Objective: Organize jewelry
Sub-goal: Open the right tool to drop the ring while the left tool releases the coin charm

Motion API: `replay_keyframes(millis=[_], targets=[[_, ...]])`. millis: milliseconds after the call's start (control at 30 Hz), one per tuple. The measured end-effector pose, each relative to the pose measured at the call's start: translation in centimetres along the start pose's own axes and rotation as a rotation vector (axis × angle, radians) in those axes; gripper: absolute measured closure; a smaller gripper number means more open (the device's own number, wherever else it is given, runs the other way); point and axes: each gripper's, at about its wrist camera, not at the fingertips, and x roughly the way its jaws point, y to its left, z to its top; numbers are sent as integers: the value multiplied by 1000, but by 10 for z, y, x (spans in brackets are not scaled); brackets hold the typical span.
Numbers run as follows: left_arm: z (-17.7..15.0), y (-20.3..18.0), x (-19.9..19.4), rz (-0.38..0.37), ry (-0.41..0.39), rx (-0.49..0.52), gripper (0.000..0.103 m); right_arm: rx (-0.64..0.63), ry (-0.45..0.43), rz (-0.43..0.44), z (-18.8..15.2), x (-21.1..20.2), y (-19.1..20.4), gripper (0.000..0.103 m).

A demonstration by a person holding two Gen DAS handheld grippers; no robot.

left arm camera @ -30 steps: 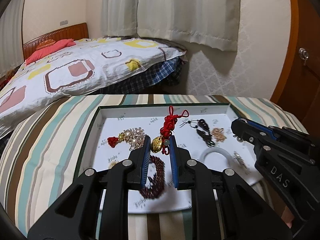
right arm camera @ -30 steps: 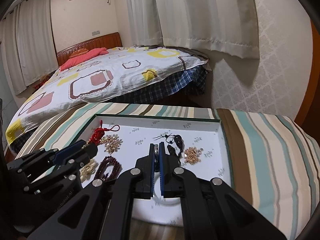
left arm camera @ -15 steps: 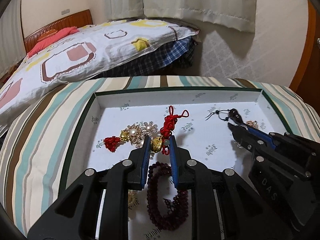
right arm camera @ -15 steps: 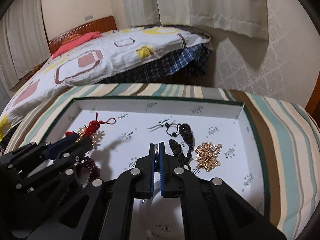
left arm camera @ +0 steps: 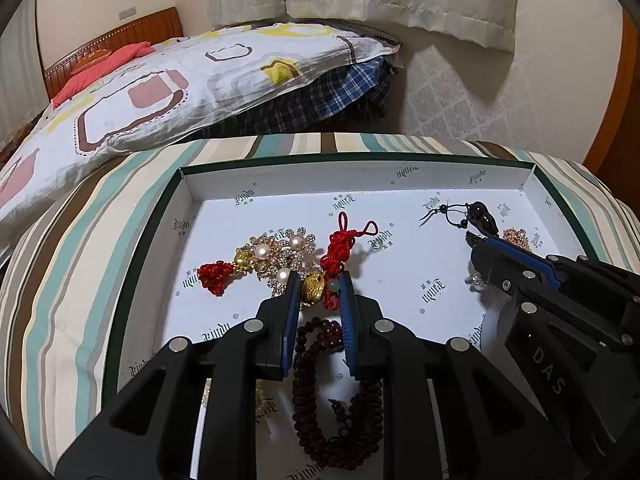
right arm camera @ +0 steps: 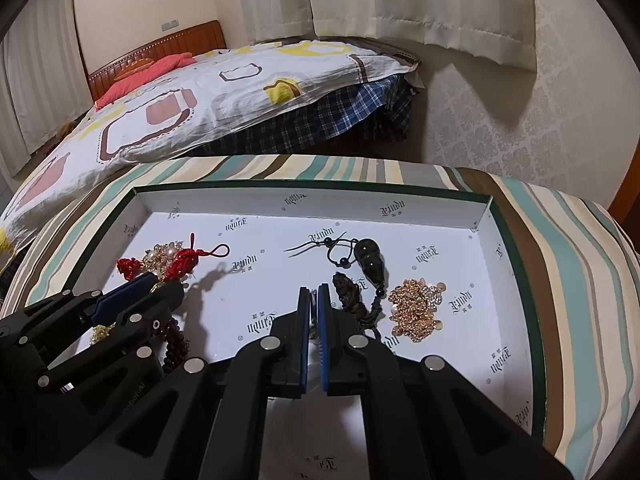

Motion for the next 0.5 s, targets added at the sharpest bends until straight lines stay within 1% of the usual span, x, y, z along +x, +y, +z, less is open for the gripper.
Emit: replay_keyframes(millis=[233, 267, 300, 333, 367, 400, 500], targets=[[0, 0, 1, 8, 0, 7, 82, 1, 0, 0, 0, 1, 0, 98], [0, 0, 1, 8, 1, 8, 80, 1, 0, 0, 0, 1, 0, 98], [0, 0, 1, 8, 0, 7, 74, 2, 0, 0, 0, 1, 0, 97], [0, 0, 1, 10, -2, 7, 71, 4, -1, 1, 0, 0, 0, 95], [0, 0, 0, 11, -6, 6, 65, 7, -2, 2, 0, 0, 0, 89], [1, 0, -1, 14, -12, 6, 62, 9, -4, 3, 1, 0, -1, 85], [1, 0, -2, 18, -13, 12, 61, 12, -8, 1, 1, -1, -1, 83]])
